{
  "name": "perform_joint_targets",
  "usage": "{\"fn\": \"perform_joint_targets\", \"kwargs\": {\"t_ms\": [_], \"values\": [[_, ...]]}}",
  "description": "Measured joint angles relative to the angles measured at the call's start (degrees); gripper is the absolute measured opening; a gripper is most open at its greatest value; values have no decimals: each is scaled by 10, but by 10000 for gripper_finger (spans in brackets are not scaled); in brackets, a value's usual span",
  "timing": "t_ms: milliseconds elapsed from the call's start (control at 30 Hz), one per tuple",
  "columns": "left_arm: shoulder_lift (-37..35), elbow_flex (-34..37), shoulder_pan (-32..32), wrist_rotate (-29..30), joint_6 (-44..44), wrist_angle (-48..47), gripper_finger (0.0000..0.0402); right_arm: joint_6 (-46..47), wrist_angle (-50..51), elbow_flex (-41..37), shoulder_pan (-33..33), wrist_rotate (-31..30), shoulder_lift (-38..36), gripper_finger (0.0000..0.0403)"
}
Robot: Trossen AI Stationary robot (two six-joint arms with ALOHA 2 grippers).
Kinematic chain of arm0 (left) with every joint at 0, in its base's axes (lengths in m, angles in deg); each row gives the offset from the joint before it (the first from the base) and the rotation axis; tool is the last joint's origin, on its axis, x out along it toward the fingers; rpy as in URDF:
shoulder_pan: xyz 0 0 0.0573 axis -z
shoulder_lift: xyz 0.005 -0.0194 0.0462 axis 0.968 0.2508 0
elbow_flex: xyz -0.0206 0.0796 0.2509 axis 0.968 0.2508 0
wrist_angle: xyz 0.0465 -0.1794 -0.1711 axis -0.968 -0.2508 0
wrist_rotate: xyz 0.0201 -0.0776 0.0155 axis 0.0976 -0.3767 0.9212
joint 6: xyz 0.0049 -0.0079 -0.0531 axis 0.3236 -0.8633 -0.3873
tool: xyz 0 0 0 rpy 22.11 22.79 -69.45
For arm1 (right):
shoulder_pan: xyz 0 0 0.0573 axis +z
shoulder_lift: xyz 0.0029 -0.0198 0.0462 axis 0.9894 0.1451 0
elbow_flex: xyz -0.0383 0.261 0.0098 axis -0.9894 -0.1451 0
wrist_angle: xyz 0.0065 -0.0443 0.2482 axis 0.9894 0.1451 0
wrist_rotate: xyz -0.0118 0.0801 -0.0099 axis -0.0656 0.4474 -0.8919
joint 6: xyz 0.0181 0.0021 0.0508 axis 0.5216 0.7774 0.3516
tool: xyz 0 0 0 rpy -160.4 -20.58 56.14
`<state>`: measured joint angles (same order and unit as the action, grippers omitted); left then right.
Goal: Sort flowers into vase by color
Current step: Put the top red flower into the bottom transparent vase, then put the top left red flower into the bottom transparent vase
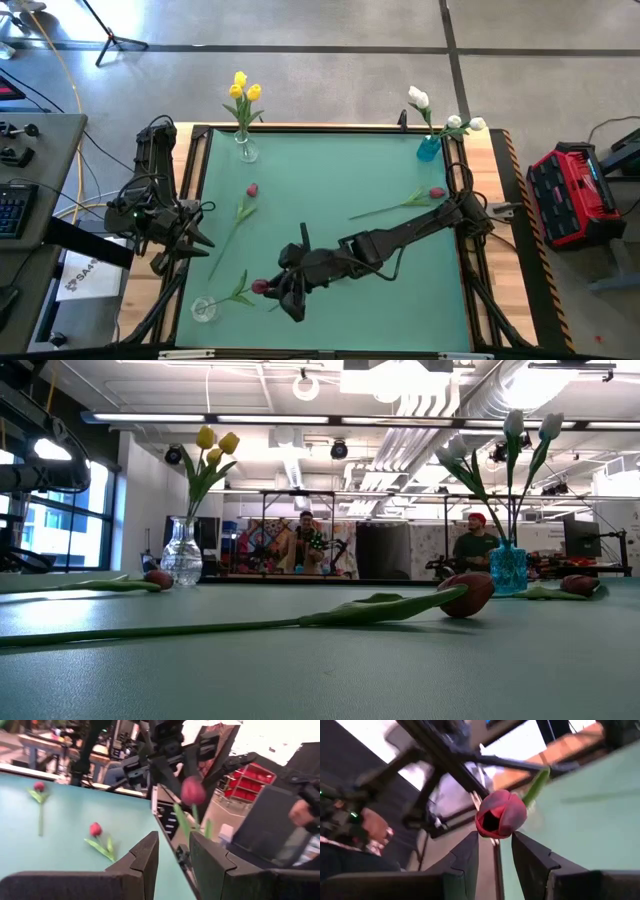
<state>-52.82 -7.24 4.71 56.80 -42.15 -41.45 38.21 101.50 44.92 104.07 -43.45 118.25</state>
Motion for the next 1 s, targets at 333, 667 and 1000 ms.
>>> {"fn": "perform_joint_targets", "kwargs": {"t_ms": [333, 667, 1000], "values": [[0, 0, 0, 41, 78, 31, 96, -40, -171, 2, -38, 76, 53, 106], [-1, 0, 0, 158, 151, 129, 96, -55, -261, 4, -55, 122, 87, 106], [-1, 0, 0, 175, 188, 168, 96, -116, -268, 66, -80, 108, 87, 106]]}}
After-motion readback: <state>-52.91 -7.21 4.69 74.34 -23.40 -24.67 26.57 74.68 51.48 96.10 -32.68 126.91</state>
